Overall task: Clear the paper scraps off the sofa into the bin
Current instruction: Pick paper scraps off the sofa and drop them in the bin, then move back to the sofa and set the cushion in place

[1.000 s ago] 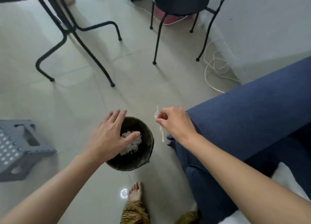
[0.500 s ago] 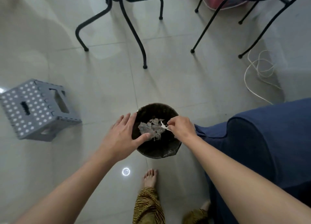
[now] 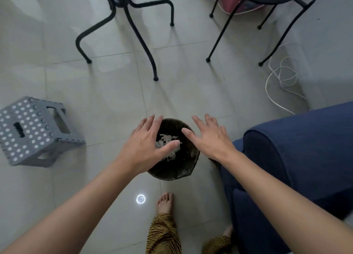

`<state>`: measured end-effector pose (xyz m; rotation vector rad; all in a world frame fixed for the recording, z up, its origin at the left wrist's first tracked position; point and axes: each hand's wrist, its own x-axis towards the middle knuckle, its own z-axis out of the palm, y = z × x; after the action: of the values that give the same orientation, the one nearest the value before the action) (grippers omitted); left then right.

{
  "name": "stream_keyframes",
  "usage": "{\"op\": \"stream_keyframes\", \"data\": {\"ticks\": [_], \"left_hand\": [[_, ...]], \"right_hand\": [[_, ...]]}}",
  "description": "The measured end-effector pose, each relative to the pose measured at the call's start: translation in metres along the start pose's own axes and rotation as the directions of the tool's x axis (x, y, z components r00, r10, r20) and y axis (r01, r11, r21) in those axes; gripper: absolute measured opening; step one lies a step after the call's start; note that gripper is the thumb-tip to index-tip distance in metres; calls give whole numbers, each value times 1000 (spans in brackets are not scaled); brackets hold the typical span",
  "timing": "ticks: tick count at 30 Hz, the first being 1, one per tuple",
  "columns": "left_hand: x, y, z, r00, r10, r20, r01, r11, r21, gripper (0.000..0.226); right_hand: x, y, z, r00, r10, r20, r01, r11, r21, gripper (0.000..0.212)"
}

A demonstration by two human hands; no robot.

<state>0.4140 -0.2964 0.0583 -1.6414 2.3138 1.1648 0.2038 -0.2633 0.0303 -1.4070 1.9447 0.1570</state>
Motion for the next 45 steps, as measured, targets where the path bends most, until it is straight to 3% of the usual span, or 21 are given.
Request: {"op": "stream_keyframes", "data": {"ticks": [8, 14, 18, 24, 27, 29, 32, 35, 36, 38, 40, 43, 45], "left_hand": [[11, 124, 14, 968, 251, 15, -251, 967, 35, 97], [3, 231, 60, 898, 417, 140, -428, 901, 65, 94], [-21, 300, 121, 804, 524, 280, -563, 823, 77, 92], [-74, 370, 239, 658, 560, 504, -682, 727, 83, 92], [-96, 390, 301, 620, 472, 626, -644, 762, 63, 98], [-105, 400, 338, 631, 381, 676, -572, 817, 74, 103], [-106, 411, 384, 711, 236, 662, -413, 903, 122, 116], [-99, 416, 418, 786, 78, 613, -214, 965, 152, 128], [-98, 417, 426, 789, 44, 612, -173, 973, 154, 129], [-97, 421, 435, 781, 10, 624, -128, 981, 145, 131], [-99, 429, 438, 781, 26, 624, -120, 987, 109, 126], [-111, 449, 433, 793, 150, 590, -193, 981, 10, 97], [-117, 471, 429, 800, 241, 549, -267, 963, -33, 93]], "right_hand": [[-91, 79, -77, 969, 37, -243, -34, 999, 14, 85], [-189, 189, -89, 898, 255, -359, -221, 966, 135, 83], [-264, 263, -67, 824, 435, -363, -361, 897, 257, 86], [-371, 354, 5, 659, 723, -206, -562, 655, 505, 86], [-413, 389, 57, 545, 836, -60, -632, 457, 626, 83], [-434, 412, 94, 468, 883, 40, -643, 309, 701, 87], [-453, 440, 144, 350, 917, 191, -531, 26, 847, 105], [-457, 464, 177, 257, 894, 367, -291, -290, 912, 126], [-457, 470, 183, 260, 869, 420, -211, -373, 903, 129], [-457, 478, 186, 334, 804, 491, -90, -492, 866, 120], [-457, 481, 183, 392, 788, 474, 7, -518, 855, 104], [-461, 480, 172, 347, 870, 351, 103, -407, 907, 86], [-468, 485, 157, 312, 911, 271, 158, -331, 930, 74]]}}
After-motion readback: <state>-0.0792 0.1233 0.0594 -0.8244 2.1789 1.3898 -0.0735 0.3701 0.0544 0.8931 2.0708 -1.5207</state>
